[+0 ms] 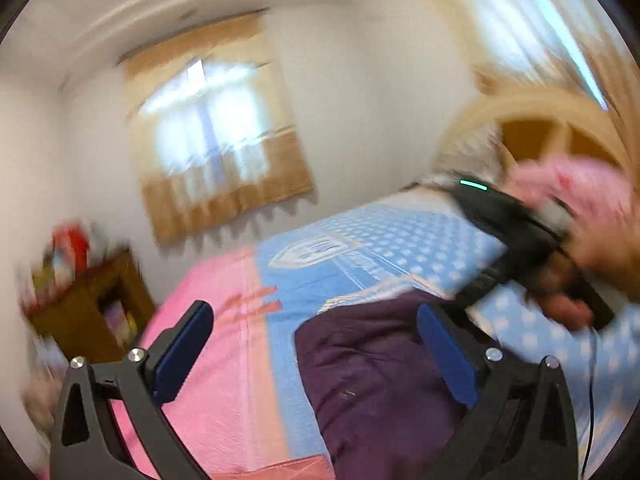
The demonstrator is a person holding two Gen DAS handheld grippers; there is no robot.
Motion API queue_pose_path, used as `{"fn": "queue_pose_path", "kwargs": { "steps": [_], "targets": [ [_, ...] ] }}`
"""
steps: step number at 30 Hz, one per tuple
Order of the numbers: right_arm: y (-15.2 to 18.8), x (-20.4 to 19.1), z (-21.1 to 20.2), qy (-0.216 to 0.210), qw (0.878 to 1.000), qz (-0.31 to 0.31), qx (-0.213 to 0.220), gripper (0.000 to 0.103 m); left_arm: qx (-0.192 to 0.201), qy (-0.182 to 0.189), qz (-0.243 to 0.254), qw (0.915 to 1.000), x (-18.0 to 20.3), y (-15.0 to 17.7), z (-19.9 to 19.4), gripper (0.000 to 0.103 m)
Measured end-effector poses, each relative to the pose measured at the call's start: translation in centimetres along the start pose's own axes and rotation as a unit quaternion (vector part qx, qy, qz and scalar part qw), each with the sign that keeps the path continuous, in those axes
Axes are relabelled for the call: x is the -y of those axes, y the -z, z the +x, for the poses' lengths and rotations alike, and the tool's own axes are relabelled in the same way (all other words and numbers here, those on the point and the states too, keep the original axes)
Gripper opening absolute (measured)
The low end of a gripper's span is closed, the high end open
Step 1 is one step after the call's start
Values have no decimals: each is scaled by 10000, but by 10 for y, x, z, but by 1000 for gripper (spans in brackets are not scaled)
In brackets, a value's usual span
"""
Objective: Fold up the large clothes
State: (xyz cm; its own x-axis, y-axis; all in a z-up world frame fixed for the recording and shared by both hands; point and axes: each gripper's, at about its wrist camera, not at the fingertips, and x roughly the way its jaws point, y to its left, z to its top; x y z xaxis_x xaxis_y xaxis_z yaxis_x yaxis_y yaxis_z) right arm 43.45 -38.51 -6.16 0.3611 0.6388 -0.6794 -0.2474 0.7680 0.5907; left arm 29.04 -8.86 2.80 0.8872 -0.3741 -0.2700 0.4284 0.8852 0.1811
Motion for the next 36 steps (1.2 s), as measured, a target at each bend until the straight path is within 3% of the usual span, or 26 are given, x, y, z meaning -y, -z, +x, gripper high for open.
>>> {"fn": "queue_pose_path", "kwargs": {
  "steps": [2, 5, 7, 12, 13, 14, 16, 19, 21, 22, 23, 24, 26, 29, 31, 36],
  "targets": [
    [4, 9, -9, -7, 10000, 43, 31, 29, -63, -135, -359, 9992, -12, 6, 31, 103],
    [9, 23, -19, -30, 9999, 115, 76, 29, -590, -62, -679, 9959, -11, 25, 84, 103],
    [12, 36, -24, -35, 9997, 210, 113, 29, -984, 233, -1043, 9894, -2, 38, 112, 103],
    [22, 84, -40, 108, 9974, 654, 285, 30, -1406, 397, -1412, 9791, 40, 47, 128, 103],
    [24, 90, -43, 103, 9965, 758, 325, 32, -1492, 383, -1427, 9777, 51, 46, 127, 103],
    [27, 98, -52, 130, 9945, 929, 473, 37, -1674, 106, -1263, 9777, 67, 44, 133, 103],
    [35, 99, -75, 455, 9889, 1101, 885, 38, -1750, 50, -954, 9799, 83, 43, 135, 103],
    [51, 77, -117, 699, 9725, 1271, 1823, 38, -1849, -136, -526, 9812, 102, 55, 140, 103],
    [67, 61, -133, 239, 9529, 1593, 2568, 45, -1887, -133, -718, 9793, 95, 59, 138, 103],
    [72, 56, -134, 23, 9433, 1755, 2816, 64, -1912, -124, -797, 9782, 91, 59, 139, 103],
    [79, 49, -131, -231, 9323, 1921, 3055, 73, -1945, -97, -886, 9768, 90, 60, 141, 103],
    [83, 42, -123, -511, 9220, 2058, 3240, 73, -1968, -103, -913, 9761, 90, 61, 141, 103],
    [84, 32, -103, -876, 9128, 2187, 3336, 73, -1989, -128, -911, 9757, 89, 61, 141, 103],
    [89, 21, -81, -1040, 8951, 2421, 3598, 73, -2003, -88, -1026, 9743, 85, 64, 138, 103],
    [88, 15, -73, -866, 8952, 2247, 3751, 73, -2022, -19, -1228, 9716, 78, 67, 138, 103],
    [99, 53, -54, 287, 8926, 2615, 3662, 73, -1921, 0, -1681, 9669, 56, 68, 130, 103]
  ]
}}
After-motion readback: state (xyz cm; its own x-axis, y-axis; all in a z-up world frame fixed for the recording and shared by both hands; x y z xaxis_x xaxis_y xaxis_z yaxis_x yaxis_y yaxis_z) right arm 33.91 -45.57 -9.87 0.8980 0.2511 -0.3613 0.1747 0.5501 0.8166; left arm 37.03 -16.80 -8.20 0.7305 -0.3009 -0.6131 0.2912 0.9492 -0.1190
